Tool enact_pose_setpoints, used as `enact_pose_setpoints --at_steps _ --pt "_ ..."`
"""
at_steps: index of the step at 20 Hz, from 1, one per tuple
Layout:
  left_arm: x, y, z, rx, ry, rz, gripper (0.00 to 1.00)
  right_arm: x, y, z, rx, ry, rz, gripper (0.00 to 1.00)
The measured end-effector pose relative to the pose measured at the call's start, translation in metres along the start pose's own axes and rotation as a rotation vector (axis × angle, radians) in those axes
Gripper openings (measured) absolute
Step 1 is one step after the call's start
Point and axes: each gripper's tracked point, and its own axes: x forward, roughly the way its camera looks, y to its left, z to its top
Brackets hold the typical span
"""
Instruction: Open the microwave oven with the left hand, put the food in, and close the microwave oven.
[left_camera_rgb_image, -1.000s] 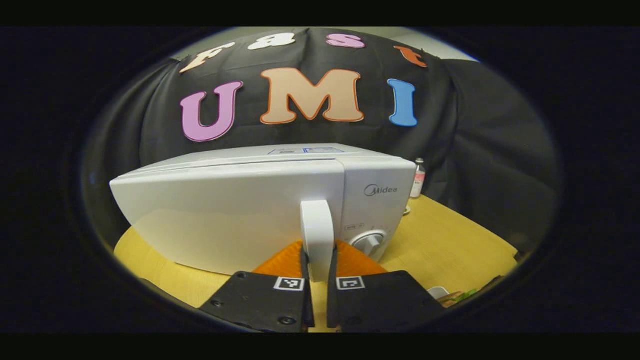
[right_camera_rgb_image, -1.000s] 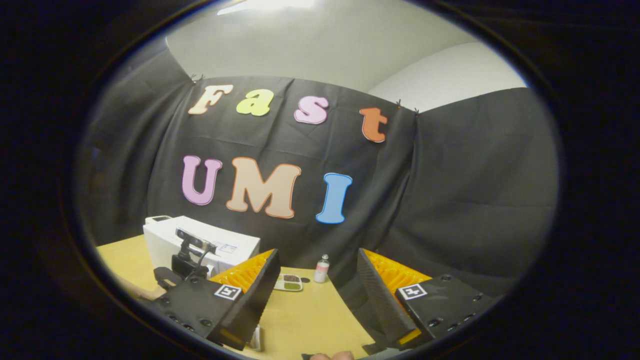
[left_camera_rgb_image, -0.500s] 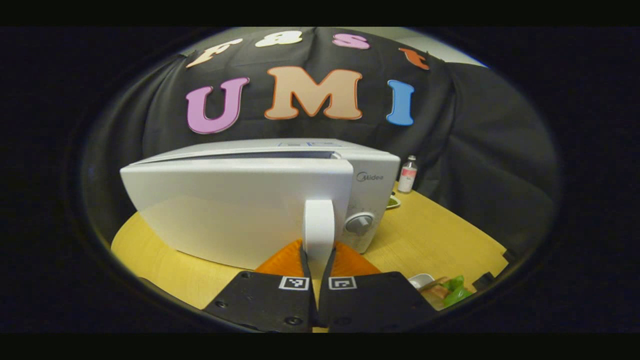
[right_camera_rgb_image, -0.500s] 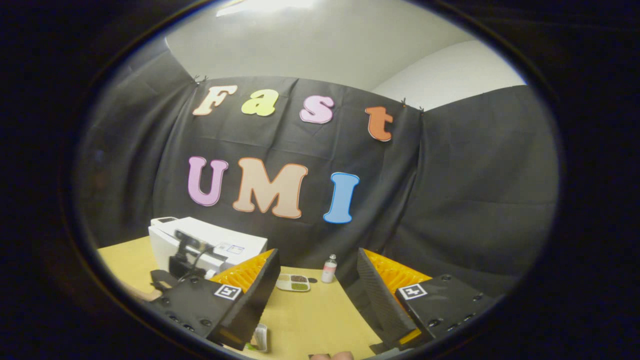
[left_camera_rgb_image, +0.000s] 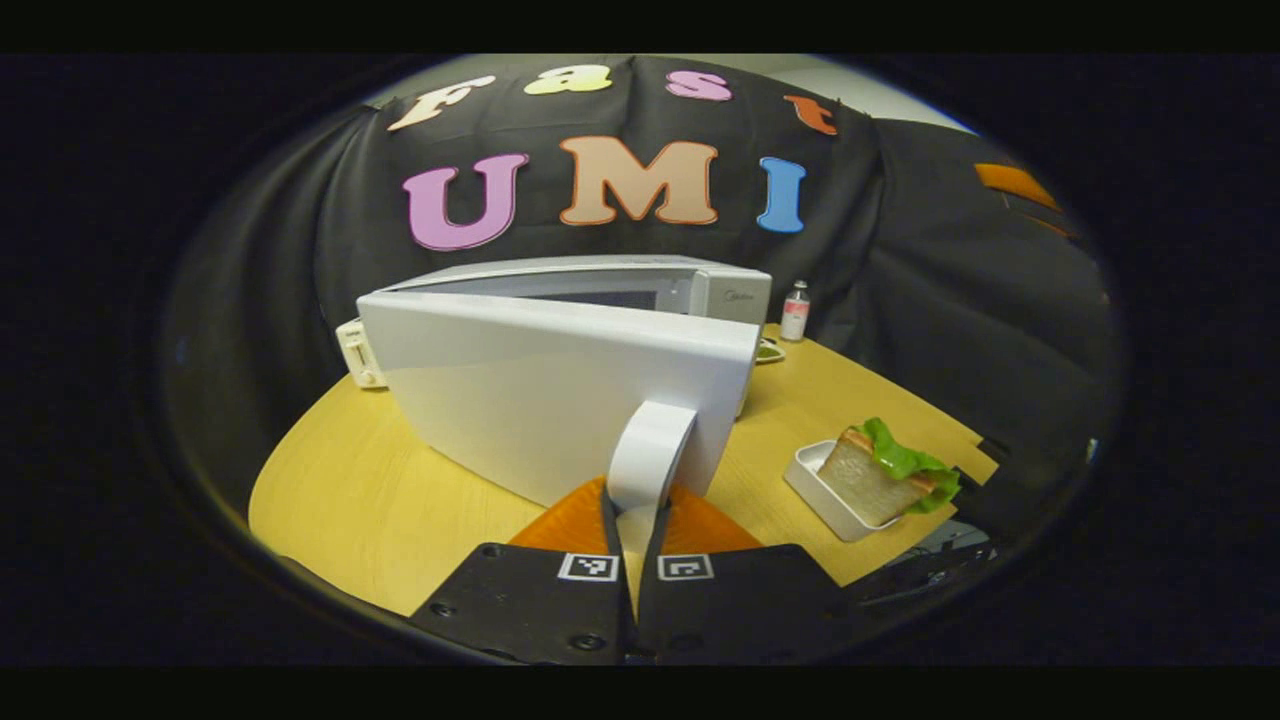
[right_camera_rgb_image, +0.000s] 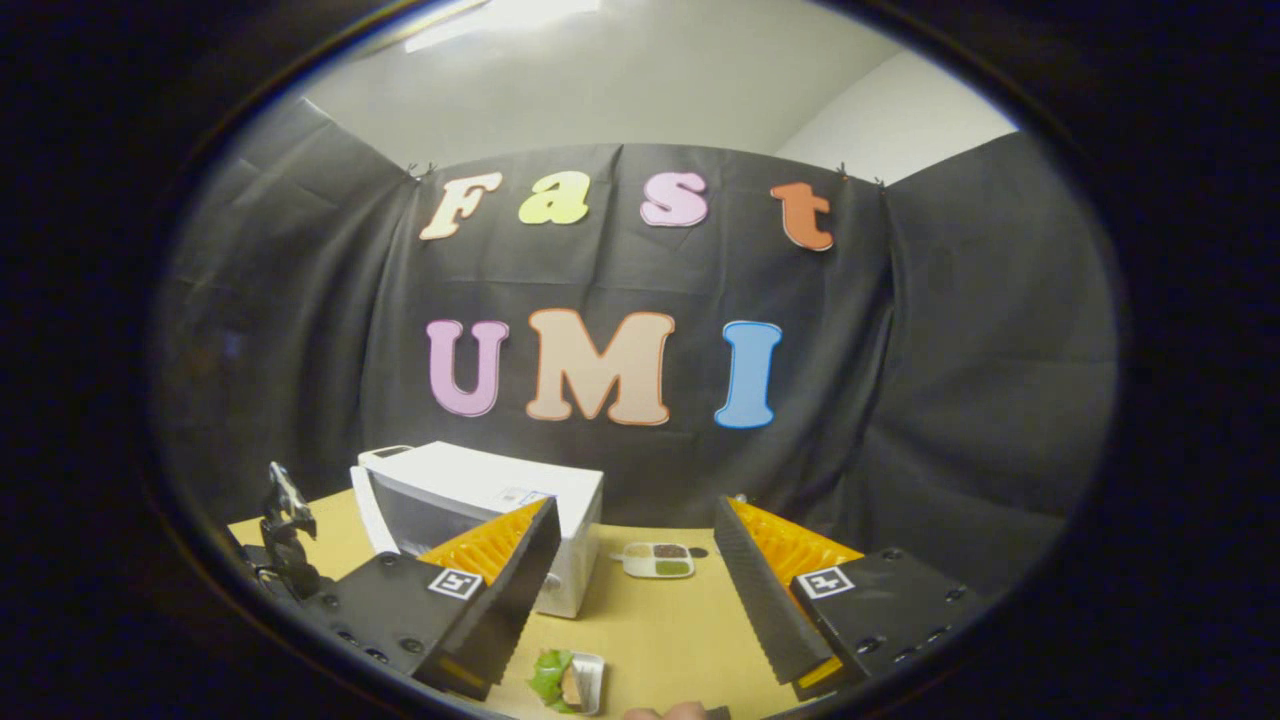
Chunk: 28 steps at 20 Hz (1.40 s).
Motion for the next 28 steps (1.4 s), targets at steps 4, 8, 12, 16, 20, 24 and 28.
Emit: enact_pose_setpoints --at_steps 4,8,12,16,20,24,28 --pt "-0.029 0.027 -0.013 0.006 0.029 0.046 0.00 0.005 0.023 -0.016 0.007 0.025 0.049 0.98" --pt "-0.056 0.059 -0.028 -0.028 0.057 0.109 0.00 0.007 0.042 -0.034 0.007 0.054 0.086 0.97" --pt "-0.083 0.103 -0.043 -0.070 0.077 0.204 0.00 0.007 0.058 -0.055 0.003 0.095 0.106 0.97" --pt "-0.104 0.146 -0.050 -0.170 0.064 0.265 0.00 0.004 0.074 -0.077 0.004 0.131 0.112 0.97" --pt "-0.108 0.157 -0.055 -0.193 0.061 0.248 0.00 0.001 0.091 -0.107 0.007 0.177 0.116 0.98" --pt "-0.112 0.160 -0.054 -0.183 0.036 0.244 0.00 -0.002 0.087 -0.138 -0.025 0.214 0.093 0.97" --pt "-0.110 0.157 -0.054 -0.148 0.037 0.228 0.00 -0.003 0.077 -0.167 -0.053 0.281 0.071 0.97"
